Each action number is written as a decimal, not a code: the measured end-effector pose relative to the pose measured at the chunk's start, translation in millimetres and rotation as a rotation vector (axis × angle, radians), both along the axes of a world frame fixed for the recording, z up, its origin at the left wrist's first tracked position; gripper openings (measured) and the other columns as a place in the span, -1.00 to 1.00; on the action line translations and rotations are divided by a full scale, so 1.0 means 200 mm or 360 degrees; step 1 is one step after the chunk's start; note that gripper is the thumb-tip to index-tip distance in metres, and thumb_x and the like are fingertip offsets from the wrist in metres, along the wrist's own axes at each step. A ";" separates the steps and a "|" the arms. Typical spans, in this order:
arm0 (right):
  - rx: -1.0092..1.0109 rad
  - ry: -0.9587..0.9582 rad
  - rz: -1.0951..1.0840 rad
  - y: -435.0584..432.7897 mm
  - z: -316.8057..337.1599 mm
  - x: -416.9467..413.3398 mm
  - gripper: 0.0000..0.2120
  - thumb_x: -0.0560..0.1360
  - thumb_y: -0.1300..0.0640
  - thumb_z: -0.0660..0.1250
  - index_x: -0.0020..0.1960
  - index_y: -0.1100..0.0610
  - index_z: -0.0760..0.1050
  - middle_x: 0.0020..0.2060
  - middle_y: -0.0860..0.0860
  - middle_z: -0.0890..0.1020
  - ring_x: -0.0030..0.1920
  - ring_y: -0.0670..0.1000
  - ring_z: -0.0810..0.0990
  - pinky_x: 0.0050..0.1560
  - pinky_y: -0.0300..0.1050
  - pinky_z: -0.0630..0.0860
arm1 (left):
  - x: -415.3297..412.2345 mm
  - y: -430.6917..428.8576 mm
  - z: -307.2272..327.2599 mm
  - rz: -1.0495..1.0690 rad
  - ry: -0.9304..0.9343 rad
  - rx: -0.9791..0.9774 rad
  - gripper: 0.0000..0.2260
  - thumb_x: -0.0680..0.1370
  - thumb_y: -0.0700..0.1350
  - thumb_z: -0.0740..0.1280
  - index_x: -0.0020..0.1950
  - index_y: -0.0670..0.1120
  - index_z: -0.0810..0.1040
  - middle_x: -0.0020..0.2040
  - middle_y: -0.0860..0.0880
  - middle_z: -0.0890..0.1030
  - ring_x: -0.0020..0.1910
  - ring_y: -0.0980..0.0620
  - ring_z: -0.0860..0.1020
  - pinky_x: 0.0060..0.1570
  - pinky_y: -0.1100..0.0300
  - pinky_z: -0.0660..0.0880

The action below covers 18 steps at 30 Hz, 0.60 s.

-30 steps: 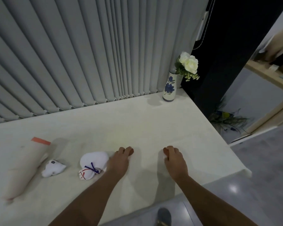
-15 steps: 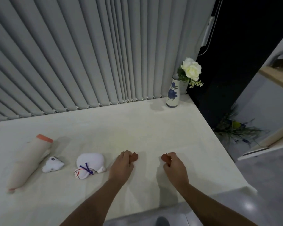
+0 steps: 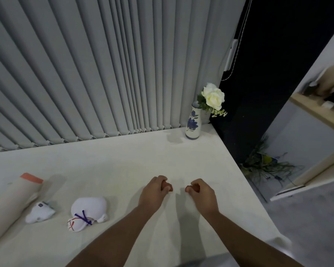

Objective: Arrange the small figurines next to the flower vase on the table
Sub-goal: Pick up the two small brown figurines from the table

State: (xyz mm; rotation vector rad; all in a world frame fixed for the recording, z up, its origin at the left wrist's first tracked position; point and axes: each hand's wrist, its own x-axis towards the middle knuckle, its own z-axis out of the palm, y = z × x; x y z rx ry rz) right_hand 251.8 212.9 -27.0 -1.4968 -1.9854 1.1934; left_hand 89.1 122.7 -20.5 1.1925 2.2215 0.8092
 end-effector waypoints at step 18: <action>0.0097 -0.0307 0.0213 0.18 0.02 -0.06 -0.64 0.45 0.22 0.35 0.24 0.08 0.44 -0.03 -0.03 0.59 -0.06 -0.06 0.53 -0.04 -0.31 0.37 | -0.01 0.32 -0.05 -0.0412 0.0046 -0.0089 -0.65 0.47 -0.24 0.32 0.23 -0.01 0.46 0.05 0.07 0.55 0.06 0.10 0.55 0.08 0.23 0.47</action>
